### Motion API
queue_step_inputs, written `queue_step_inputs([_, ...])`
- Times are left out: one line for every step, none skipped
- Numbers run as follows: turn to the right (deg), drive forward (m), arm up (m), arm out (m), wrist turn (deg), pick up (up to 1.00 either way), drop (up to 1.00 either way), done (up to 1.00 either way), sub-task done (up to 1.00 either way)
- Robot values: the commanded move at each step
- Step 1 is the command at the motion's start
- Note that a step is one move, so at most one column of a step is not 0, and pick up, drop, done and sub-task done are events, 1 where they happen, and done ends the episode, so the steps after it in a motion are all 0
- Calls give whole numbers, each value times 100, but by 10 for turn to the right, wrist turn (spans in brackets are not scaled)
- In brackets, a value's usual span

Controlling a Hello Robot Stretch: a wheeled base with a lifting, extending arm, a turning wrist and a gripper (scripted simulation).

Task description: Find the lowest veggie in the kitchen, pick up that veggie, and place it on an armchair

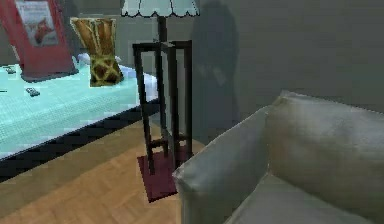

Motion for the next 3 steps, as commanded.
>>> queue_step_inputs([450, 0, 0, 0, 0, 0, 0, 0, 0])
queue_step_inputs([300, 0, 0, 0, 0, 0, 0, 0, 0])
queue_step_inputs([0, 15, 0, 0, 0, 0, 0, 0, 0])
